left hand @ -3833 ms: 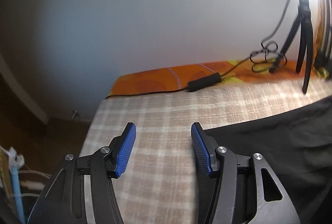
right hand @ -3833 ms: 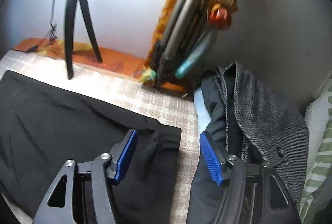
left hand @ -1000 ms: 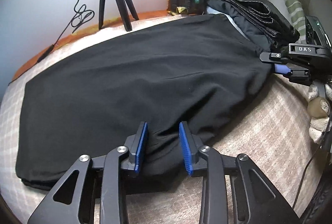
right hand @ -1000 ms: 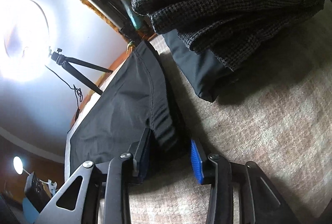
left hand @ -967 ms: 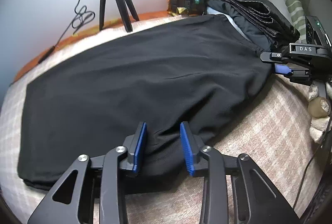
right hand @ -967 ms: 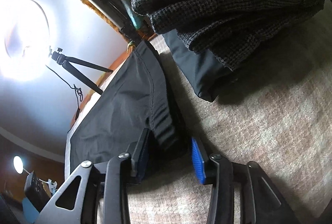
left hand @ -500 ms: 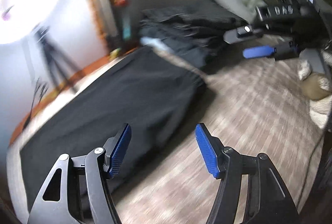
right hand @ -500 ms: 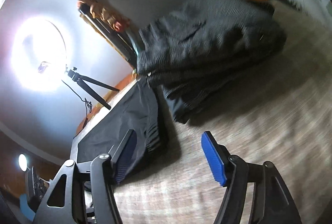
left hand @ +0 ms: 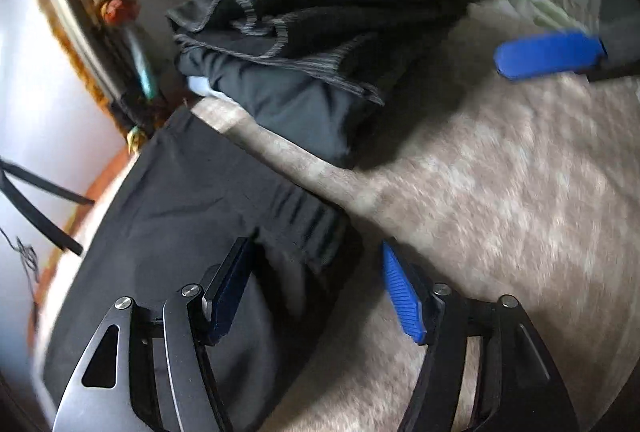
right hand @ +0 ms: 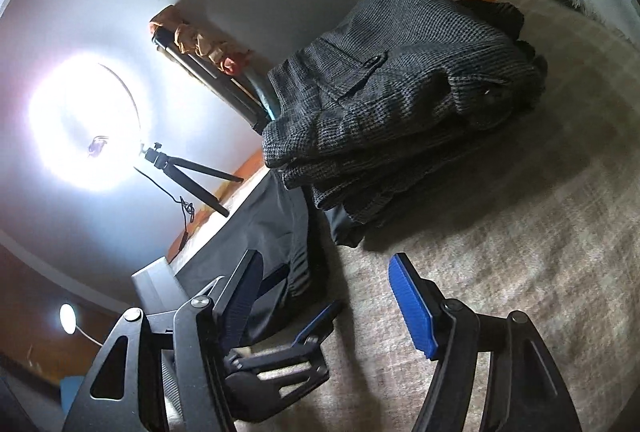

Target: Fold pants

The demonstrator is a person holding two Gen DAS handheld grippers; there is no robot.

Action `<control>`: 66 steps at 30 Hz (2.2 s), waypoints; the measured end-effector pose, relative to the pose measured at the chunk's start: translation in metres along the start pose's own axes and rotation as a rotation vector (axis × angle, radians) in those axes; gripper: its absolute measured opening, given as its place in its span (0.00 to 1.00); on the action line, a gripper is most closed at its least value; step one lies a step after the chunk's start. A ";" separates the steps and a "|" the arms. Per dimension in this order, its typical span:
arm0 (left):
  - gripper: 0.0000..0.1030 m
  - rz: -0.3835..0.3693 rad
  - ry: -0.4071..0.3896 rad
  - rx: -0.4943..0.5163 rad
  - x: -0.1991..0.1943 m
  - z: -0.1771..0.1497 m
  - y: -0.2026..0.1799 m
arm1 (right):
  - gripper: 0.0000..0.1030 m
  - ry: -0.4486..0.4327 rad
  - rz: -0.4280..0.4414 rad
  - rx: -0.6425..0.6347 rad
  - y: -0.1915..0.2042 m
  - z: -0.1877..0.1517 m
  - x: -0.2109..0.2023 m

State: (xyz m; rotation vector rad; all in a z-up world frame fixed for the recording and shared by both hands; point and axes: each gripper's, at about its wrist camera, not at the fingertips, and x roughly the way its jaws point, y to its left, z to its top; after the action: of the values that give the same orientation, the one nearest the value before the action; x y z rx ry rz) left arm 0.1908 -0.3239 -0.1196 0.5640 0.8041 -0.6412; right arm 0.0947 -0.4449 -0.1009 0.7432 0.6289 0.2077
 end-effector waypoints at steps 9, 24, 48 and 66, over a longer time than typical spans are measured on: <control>0.19 -0.139 -0.101 -0.249 -0.011 -0.002 0.046 | 0.67 0.013 0.018 0.024 0.008 0.009 0.018; 0.17 -0.223 -0.228 -0.503 -0.041 -0.038 0.117 | 0.74 0.135 0.026 -0.051 0.089 0.025 0.107; 0.16 -0.276 -0.276 -0.503 -0.054 -0.042 0.117 | 0.17 0.220 -0.060 0.050 0.081 0.064 0.207; 0.16 -0.225 -0.320 -0.546 -0.140 -0.089 0.151 | 0.09 0.159 -0.042 -0.226 0.220 0.029 0.180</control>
State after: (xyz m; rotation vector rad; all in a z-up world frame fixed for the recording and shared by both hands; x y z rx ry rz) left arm 0.1809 -0.1200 -0.0269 -0.1273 0.7034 -0.6609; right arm 0.2644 -0.2316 -0.0161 0.4985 0.7578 0.2958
